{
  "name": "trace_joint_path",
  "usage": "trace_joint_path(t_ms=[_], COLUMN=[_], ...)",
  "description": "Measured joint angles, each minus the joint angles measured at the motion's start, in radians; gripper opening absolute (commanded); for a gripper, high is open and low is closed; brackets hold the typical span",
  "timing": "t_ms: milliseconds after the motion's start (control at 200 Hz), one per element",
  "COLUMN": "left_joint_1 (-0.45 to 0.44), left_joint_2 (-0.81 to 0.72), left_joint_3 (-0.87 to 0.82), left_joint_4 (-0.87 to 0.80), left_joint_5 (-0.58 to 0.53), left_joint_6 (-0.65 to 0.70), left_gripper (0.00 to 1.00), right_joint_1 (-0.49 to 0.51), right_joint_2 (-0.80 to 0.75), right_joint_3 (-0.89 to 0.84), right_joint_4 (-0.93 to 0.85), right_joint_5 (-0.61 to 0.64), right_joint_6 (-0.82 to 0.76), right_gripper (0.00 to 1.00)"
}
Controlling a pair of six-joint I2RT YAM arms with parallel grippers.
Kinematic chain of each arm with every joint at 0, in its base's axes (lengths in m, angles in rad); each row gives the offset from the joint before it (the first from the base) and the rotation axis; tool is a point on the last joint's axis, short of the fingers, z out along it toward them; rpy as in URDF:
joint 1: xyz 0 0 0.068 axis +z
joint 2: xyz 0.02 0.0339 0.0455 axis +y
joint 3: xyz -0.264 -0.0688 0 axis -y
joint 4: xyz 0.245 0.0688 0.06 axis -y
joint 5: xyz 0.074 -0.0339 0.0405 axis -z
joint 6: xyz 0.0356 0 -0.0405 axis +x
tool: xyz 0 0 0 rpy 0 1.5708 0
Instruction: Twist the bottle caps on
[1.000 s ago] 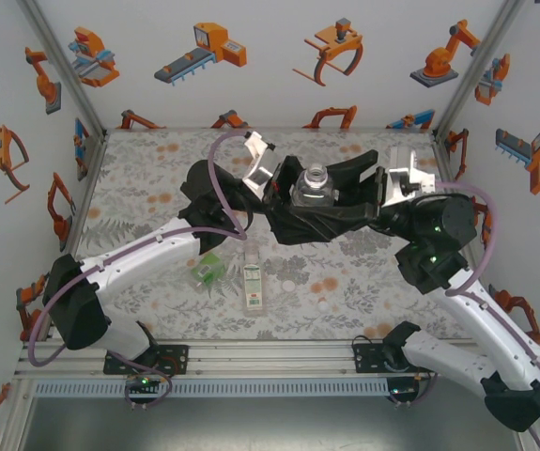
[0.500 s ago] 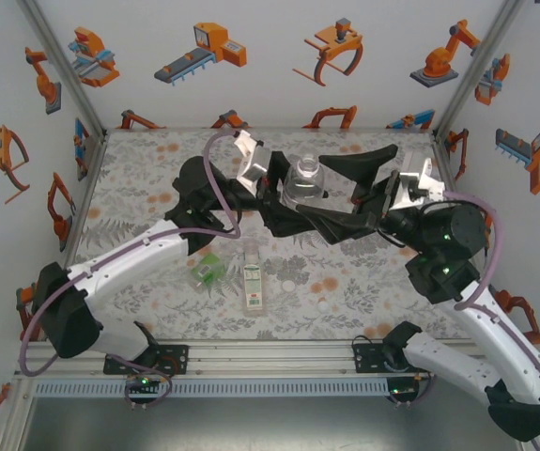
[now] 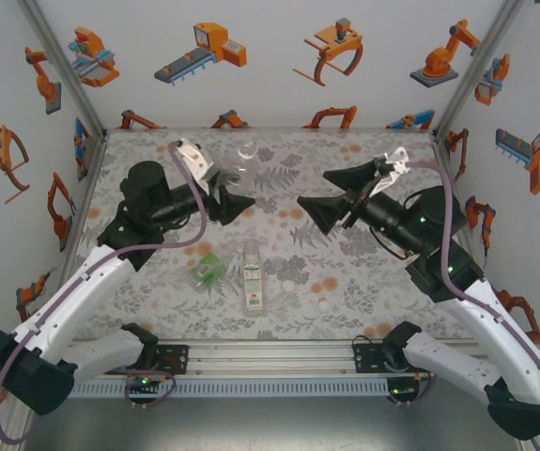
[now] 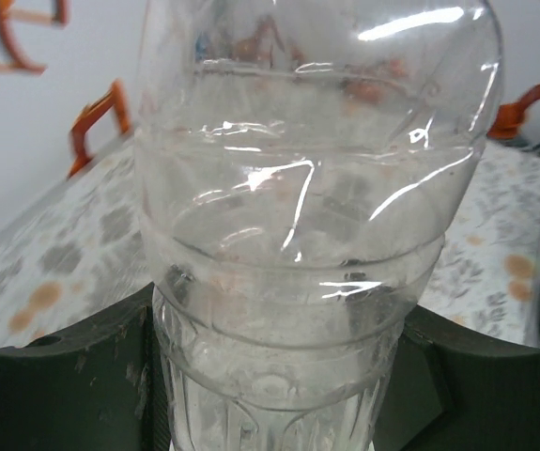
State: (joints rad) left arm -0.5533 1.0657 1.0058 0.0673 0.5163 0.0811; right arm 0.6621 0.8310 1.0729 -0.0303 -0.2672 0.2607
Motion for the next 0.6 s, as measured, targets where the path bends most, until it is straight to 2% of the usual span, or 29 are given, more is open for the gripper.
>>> trace_joint_path(t_ms=[115, 195, 255, 596], left_joint_1=[0.105, 0.138, 0.15, 0.161], left_joint_2=[-0.008, -0.008, -0.007, 0.092], left_joint_3=[-0.013, -0.013, -0.013, -0.005], left_joint_4=[-0.056, -0.095, -0.123, -0.256], left_joint_5=[-0.002, 0.002, 0.008, 0.052], left_joint_6=[0.014, 0.04, 0.068, 0.183], left_gripper=[0.14, 0.07, 0.0, 0.0], right_joint_1=[0.0, 0.0, 0.001, 0.072], right_joint_2=[0.012, 0.039, 0.066, 0.159], right_joint_3=[-0.012, -0.013, -0.016, -0.217], right_joint_4=[-0.101, -0.183, -0.25, -0.499], right_joint_5=[0.043, 0.068, 0.091, 0.196], right_joint_6=[0.058, 0.1, 0.138, 0.324], right_gripper=[0.67, 0.65, 0.61, 0.57])
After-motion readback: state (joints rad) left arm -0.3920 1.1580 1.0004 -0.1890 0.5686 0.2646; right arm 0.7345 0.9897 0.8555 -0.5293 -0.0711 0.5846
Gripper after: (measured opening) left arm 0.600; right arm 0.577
